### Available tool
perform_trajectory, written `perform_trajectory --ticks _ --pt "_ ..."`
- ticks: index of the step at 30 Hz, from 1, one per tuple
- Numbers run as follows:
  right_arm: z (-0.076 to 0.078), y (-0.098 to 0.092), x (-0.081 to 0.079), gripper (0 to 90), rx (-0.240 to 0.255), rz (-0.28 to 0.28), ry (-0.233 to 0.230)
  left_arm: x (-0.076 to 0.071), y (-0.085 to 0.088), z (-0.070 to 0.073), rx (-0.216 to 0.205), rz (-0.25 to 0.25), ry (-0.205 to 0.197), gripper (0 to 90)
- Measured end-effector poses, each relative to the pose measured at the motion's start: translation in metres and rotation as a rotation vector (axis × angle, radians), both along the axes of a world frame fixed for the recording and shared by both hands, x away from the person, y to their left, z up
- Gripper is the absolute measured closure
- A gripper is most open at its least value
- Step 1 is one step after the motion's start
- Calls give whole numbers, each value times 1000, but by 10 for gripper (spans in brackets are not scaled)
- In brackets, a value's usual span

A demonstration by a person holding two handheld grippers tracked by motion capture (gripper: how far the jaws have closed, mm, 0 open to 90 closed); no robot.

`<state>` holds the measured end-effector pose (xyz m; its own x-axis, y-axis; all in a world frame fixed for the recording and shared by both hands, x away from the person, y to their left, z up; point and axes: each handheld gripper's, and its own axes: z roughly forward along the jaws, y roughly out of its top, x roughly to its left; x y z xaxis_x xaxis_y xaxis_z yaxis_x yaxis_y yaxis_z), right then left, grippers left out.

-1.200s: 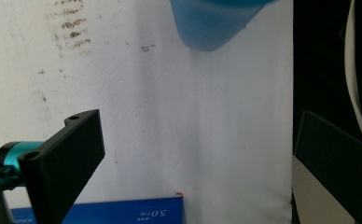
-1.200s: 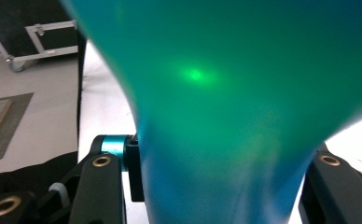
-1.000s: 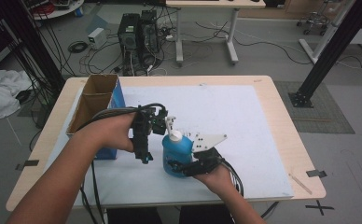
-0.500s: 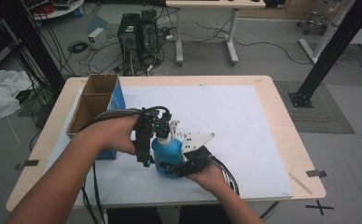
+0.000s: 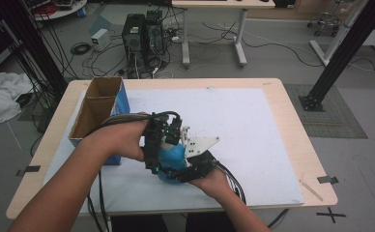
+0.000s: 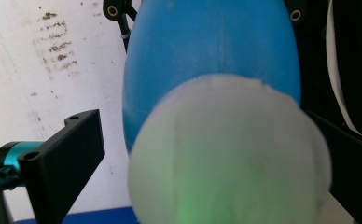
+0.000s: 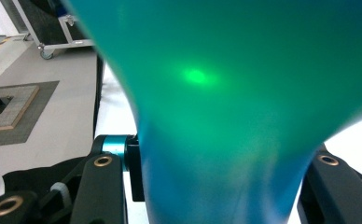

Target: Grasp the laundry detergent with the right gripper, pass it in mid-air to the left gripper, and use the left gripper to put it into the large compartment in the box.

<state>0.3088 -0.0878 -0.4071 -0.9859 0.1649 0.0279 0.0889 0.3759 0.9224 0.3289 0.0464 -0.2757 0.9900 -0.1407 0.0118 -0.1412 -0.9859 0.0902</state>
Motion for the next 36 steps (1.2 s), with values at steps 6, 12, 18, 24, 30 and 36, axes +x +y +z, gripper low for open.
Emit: perform_trajectory --ticks 6,12,18,24,30,36 --pt "0 1 -1 468 -1 5 -6 0 -3 -1 5 -2 0 16" --pt "1 2 -1 468 -6 6 -7 -1 -7 -1 13 -4 -1 16" --pt "1 3 -1 468 -5 5 -7 -3 -9 -1 21 -9 -1 16" --pt "1 3 -1 469 -6 5 -2 -4 -10 0 28 -13 -10 53" --pt "2 2 -1 468 -2 4 -1 -5 -12 3 30 -23 -14 96" --pt "3 2 -2 469 0 4 -3 -6 -14 2 34 -25 -17 102"
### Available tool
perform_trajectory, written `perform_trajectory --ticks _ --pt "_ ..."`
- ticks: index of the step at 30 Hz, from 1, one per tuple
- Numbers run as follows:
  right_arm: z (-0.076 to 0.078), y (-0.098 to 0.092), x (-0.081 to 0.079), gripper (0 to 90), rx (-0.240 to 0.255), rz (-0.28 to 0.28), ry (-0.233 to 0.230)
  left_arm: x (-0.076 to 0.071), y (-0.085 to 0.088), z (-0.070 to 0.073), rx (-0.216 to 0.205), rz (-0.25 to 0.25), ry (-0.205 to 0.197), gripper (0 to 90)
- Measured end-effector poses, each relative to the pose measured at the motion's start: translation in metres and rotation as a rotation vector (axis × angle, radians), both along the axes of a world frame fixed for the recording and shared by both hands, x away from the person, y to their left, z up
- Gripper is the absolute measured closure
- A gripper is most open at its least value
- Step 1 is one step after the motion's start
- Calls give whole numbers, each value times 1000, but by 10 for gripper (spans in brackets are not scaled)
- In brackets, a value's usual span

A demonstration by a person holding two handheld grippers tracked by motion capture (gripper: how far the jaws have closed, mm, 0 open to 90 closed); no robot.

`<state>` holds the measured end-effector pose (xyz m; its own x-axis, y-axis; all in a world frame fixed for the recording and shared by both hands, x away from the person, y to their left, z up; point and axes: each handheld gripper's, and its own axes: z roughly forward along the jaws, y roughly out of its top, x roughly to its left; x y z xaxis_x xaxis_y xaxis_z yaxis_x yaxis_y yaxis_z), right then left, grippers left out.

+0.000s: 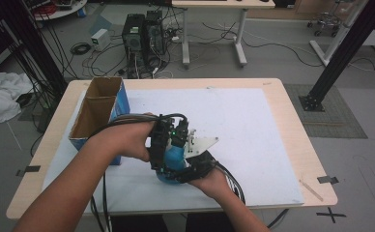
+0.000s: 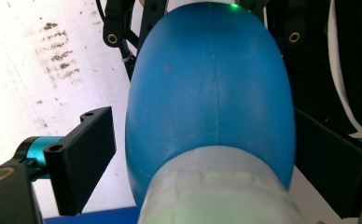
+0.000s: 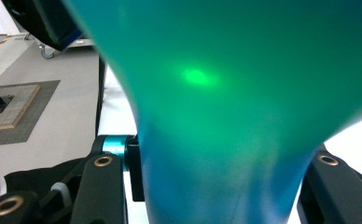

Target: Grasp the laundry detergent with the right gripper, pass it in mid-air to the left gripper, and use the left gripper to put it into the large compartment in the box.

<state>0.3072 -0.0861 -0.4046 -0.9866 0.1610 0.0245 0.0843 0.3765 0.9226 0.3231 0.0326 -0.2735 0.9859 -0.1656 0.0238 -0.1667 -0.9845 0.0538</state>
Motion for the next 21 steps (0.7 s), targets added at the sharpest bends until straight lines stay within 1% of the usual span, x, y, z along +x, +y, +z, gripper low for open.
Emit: perform_trajectory --ticks 2,7,8,9,10,13,14,18,21 --pt "0 0 0 469 2 -1 4 0 0 0 2 -2 1 124" --pt "1 -1 0 470 7 -5 3 -1 0 2 1 -2 -4 143" --pt "1 -1 1 470 9 -5 3 -1 0 3 0 -1 2 143" --pt "1 -1 1 470 9 -5 3 -1 0 3 0 -1 2 174" --pt "1 -1 1 470 12 -4 5 -1 -1 3 1 -6 -6 174" --pt "1 -1 1 470 13 -4 8 -1 -1 3 2 -6 -6 180" --pt "1 -1 1 470 13 -4 8 -1 -1 2 7 -6 -12 180" --pt "1 -1 0 470 12 -5 8 -1 -2 1 11 -7 -10 197" --pt "1 -1 0 470 12 -4 6 -1 -4 2 15 -16 -14 210"
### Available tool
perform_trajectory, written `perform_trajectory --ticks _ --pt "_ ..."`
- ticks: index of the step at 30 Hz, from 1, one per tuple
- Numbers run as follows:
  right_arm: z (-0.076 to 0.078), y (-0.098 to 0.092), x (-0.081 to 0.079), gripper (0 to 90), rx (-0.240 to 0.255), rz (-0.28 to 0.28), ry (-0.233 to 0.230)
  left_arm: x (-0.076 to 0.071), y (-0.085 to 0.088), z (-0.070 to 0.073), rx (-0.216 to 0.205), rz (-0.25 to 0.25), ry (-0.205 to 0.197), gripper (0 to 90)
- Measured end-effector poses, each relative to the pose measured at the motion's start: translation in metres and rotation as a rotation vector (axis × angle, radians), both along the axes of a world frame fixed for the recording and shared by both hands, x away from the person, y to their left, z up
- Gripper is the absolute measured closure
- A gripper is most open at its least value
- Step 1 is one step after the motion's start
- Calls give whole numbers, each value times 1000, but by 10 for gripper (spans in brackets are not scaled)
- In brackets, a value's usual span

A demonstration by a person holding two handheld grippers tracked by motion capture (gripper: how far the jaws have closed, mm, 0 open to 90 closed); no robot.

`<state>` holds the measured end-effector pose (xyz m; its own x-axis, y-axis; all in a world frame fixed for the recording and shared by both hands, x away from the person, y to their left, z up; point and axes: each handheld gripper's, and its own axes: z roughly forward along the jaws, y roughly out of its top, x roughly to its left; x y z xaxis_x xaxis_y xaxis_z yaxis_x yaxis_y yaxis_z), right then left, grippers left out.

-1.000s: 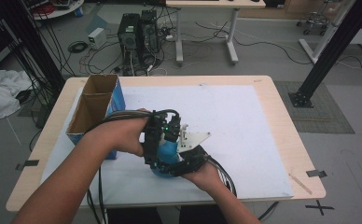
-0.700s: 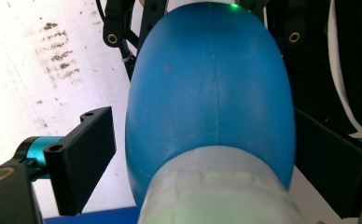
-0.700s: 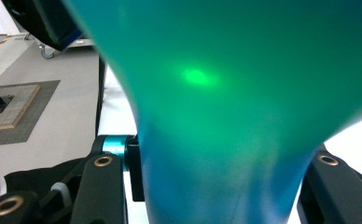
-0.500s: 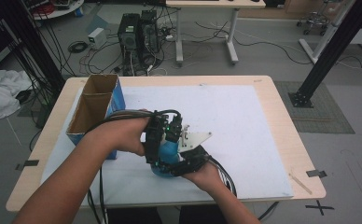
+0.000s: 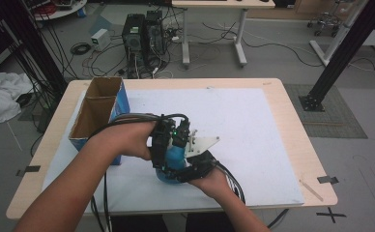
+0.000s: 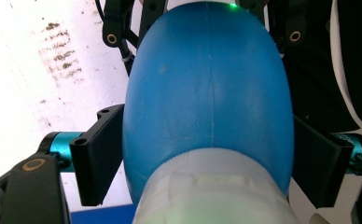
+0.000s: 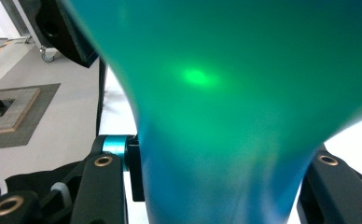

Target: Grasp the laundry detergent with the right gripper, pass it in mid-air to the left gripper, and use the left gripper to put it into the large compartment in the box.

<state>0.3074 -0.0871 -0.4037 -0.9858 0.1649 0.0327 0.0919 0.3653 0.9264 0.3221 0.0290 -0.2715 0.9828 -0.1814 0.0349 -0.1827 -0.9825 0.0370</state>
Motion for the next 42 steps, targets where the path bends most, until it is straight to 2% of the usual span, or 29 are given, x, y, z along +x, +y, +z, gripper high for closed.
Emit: perform_trajectory --ticks 21,29,33,36,42 --pt "0 0 -1 470 0 2 1 -2 -1 -1 14 -5 -4 311" --pt "0 1 -1 470 2 9 -1 -3 -1 -2 18 -4 -16 379" --pt "-1 2 -1 470 -2 10 2 -3 -1 -3 20 -1 -17 382" --pt "0 0 -1 470 -10 7 1 -3 -1 -3 4 17 -23 385" --pt "0 0 -1 468 -6 13 2 -4 -2 -2 9 25 -16 388"
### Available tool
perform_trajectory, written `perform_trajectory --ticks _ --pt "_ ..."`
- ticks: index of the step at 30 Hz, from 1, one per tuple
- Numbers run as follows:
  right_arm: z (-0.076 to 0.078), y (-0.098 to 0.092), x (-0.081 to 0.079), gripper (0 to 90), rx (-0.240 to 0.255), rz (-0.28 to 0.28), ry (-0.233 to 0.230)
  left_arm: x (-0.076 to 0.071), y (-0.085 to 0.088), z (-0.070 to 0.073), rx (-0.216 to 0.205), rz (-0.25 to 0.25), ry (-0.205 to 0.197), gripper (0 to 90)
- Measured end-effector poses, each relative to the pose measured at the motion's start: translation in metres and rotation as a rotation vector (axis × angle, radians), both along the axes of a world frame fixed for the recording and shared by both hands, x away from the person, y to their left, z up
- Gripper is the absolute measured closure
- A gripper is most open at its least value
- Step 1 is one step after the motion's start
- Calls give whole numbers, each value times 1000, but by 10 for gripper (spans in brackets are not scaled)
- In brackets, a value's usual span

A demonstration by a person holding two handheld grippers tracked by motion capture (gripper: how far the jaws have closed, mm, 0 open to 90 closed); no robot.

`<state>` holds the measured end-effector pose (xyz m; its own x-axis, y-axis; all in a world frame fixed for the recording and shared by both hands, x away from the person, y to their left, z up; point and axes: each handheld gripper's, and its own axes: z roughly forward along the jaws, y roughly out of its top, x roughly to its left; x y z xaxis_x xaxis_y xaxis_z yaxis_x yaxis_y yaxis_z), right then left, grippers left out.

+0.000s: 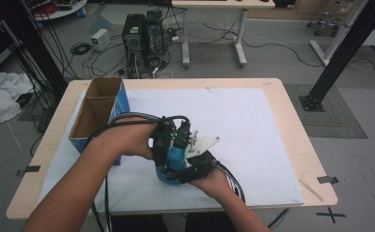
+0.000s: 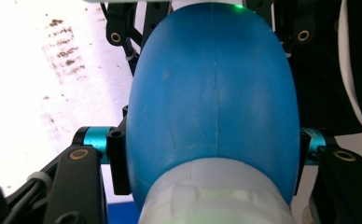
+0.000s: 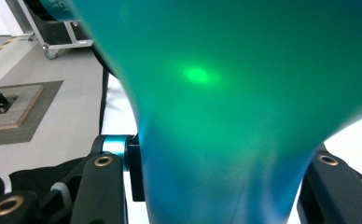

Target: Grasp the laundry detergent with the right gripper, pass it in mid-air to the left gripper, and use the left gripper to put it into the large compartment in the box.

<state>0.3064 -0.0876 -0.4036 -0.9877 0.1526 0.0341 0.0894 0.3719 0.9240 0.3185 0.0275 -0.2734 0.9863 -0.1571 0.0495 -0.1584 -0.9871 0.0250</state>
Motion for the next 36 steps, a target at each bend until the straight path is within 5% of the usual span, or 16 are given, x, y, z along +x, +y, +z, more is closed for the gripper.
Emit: perform_trajectory --ticks 14,15,25,36 --pt "2 -1 -3 388 -13 -15 -10 2 1 4 18 37 2 389" --pt "3 -3 -3 324 -11 -22 -5 3 3 7 20 45 -4 389" --pt "11 -24 1 228 7 -65 15 6 11 24 19 88 -15 389" --pt "22 -40 7 221 -31 -85 4 10 21 37 22 136 -5 388"
